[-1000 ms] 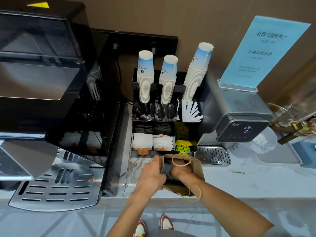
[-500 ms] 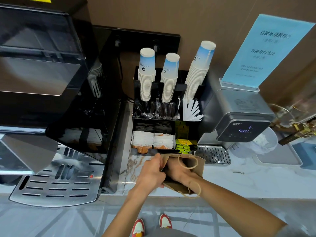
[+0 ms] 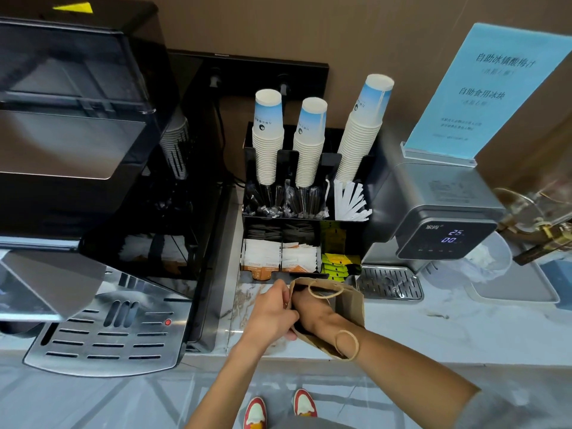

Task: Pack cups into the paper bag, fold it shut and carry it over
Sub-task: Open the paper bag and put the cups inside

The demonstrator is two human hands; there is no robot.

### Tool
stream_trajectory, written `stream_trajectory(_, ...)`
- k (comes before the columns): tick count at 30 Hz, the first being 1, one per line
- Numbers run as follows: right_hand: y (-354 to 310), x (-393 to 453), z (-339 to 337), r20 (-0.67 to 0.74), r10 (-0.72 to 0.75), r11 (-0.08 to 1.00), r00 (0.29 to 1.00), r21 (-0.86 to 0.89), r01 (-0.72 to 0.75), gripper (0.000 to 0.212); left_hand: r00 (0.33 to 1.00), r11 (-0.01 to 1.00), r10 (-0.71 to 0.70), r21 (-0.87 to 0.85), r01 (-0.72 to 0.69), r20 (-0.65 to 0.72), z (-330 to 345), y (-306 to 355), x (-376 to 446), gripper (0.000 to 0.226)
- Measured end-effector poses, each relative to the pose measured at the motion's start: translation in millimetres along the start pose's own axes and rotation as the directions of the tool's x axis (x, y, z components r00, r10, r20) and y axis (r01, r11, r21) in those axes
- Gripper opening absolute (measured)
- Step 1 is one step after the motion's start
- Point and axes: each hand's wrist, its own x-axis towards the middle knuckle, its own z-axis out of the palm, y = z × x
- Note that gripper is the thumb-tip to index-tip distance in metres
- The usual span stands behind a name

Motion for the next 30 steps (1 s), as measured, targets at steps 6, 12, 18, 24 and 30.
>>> stream_trajectory(6, 0.8, 2.4, -12.4, 0.062, 0.017, 0.991, 0.998, -0.137, -0.008, 0.016, 1.0, 0.999, -0.016, -0.032, 0.016, -0.004, -0.5, 4.8, 1.6, 0.02)
stream_trajectory(12, -5.3, -16.2, -33.9, 0.206, 0.094, 0.98, 0.974, -0.19, -0.054, 0.031, 0.999, 0.999, -0.035, -0.022, 0.035, -0.013, 0.8, 10.5, 3.4, 0.02)
stream_trajectory(18, -10.1, -73.2, -93.6, 0.327, -0.032, 0.994, 0.944, 0.107, -0.003, 0.039, 0.999, 0.999, -0.041, -0.011, 0.041, -0.011, 1.5, 13.7, 6.4, 0.02)
stream_trajectory(24, 23.7, -125.6, -129.6, -0.082, 0.001, 0.85, 0.997, 0.524, 0.042, 0.017, 0.999, 0.997, -0.04, -0.06, 0.04, -0.009, 3.3, 12.8, 11.1, 0.019)
stream_trajectory(30, 49.5, -119.3, -99.3, -0.225, 0.329, 0.756, 0.917, 0.645, -0.113, 0.053, 0.999, 0.983, -0.046, -0.175, 0.047, 0.015, 8.1, 12.8, 10.8, 0.019)
